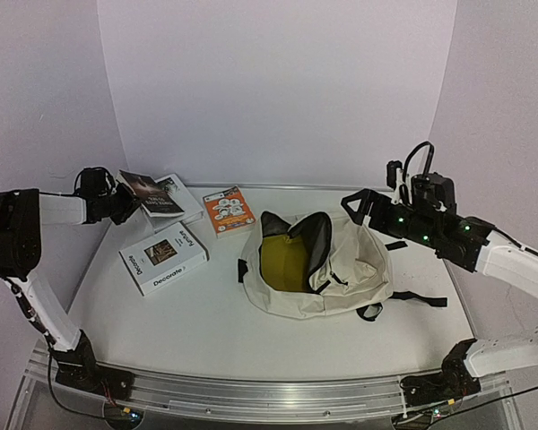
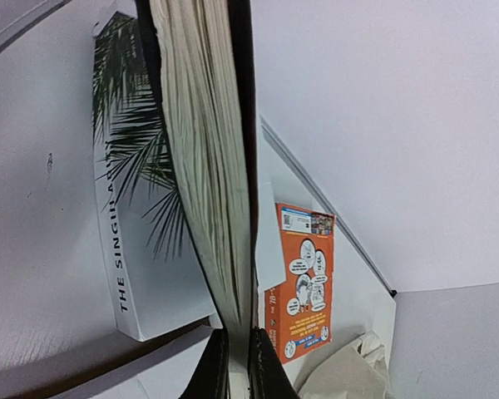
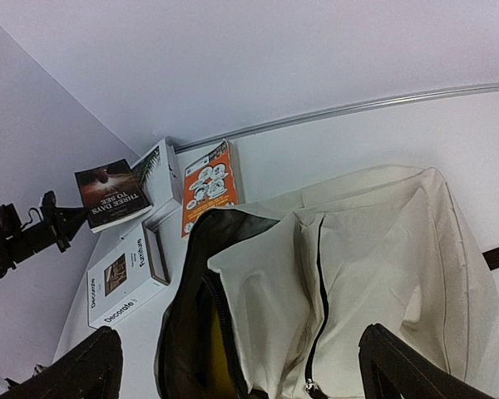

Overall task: Pack the student bag
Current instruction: Pick up the book at the corner of the board, then place the book in the student bag.

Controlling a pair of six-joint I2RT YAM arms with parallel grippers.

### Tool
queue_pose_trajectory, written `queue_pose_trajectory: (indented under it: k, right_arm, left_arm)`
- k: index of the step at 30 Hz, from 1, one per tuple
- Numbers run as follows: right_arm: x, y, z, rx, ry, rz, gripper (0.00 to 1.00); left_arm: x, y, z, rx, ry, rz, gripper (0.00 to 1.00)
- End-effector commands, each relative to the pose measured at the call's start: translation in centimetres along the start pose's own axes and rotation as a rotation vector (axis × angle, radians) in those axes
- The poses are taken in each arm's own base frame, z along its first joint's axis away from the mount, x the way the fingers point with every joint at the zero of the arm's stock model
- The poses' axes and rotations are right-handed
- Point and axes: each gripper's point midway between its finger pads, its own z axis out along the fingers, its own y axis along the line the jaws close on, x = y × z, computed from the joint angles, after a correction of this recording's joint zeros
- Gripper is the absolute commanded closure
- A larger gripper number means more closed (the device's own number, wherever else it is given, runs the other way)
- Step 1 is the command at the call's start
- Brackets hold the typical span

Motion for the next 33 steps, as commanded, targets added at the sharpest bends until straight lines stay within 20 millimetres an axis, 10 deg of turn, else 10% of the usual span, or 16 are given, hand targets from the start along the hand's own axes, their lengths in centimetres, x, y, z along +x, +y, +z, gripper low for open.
queue_pose_trajectory:
  k: [1, 10, 26, 30, 33]
  right_arm:
    - [-1.2, 1.2, 0.6, -0.016, -0.008, -0.048, 0.04]
    - [0.2, 0.4, 2.3, 0.178, 0.057, -0.221, 0.05]
    - [4.6, 3.3, 10.9, 0.214, 0.237, -0.437, 0.29]
    - [5.1, 3.3, 11.9, 0.219, 0.250, -0.431, 0.48]
    - [5.0, 4.0, 11.9, 0.189, 0.253, -0.409, 0.81]
  left_arm:
    - [-1.9, -4.9, -3.2, 0.102, -0.049, 0.153, 1.00]
    - [-0.5, -12.7, -9.3, 0.282, -0.032, 0.261, 1.00]
    - [13.2, -22.0, -12.0, 0.528, 0.339, 0.381, 1.00]
    - [15.0, -22.4, -12.6, 0.548, 0.384, 0.382, 1.00]
    - [17.1, -23.3, -13.2, 0.592, 0.453, 0.385, 1.00]
